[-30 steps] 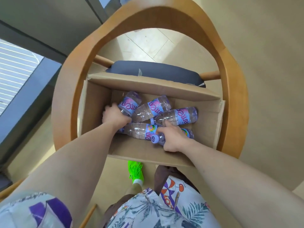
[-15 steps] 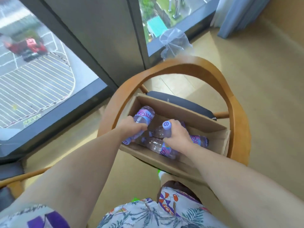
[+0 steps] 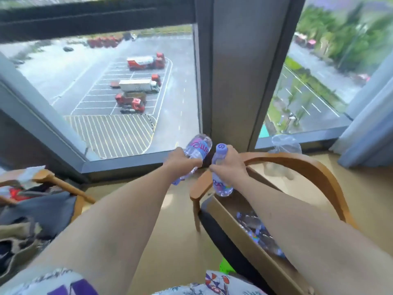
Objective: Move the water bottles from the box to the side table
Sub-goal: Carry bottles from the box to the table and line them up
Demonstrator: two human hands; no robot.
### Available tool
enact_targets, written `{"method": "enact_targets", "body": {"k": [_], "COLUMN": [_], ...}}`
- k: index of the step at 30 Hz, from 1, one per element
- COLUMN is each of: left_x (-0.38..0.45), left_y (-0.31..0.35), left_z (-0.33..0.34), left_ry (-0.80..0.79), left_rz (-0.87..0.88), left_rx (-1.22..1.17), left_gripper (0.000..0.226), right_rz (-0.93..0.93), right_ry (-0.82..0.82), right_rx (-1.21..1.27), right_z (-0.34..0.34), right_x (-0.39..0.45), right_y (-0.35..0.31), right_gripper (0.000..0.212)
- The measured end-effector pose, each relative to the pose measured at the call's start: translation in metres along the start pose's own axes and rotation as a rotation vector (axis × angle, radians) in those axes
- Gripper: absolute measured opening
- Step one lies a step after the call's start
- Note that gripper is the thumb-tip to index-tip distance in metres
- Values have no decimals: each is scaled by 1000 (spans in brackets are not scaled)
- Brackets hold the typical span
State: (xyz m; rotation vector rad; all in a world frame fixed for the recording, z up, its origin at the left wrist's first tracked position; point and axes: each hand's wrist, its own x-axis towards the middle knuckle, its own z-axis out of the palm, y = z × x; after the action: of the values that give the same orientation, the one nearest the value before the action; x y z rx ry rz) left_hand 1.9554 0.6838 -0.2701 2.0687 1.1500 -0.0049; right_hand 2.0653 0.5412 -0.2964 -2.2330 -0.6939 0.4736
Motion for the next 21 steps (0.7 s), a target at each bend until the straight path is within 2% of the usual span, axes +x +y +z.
{"method": "enact_targets", "body": {"k": [6, 12, 16, 21], "left_x": [-64, -160, -242, -356], "left_y": [-88, -206, -288, -393], "left_z": [-107, -202, -254, -294], "left_ry": [293, 534, 741, 962], "left_rz": [-99, -228, -381, -589], "left_rx": [-35, -151, -194, -407], "left_gripper": [63, 74, 69, 74], "right_rz": [-243, -452, -611, -787], "right_ry": [-100, -255, -395, -656], "right_rx": [65, 96, 126, 204], "right_z": [66, 153, 223, 300], "right_x": [-58, -133, -203, -308], "right_y": [-115, -226, -294, -370], "right_gripper": [40, 42, 37, 43]}}
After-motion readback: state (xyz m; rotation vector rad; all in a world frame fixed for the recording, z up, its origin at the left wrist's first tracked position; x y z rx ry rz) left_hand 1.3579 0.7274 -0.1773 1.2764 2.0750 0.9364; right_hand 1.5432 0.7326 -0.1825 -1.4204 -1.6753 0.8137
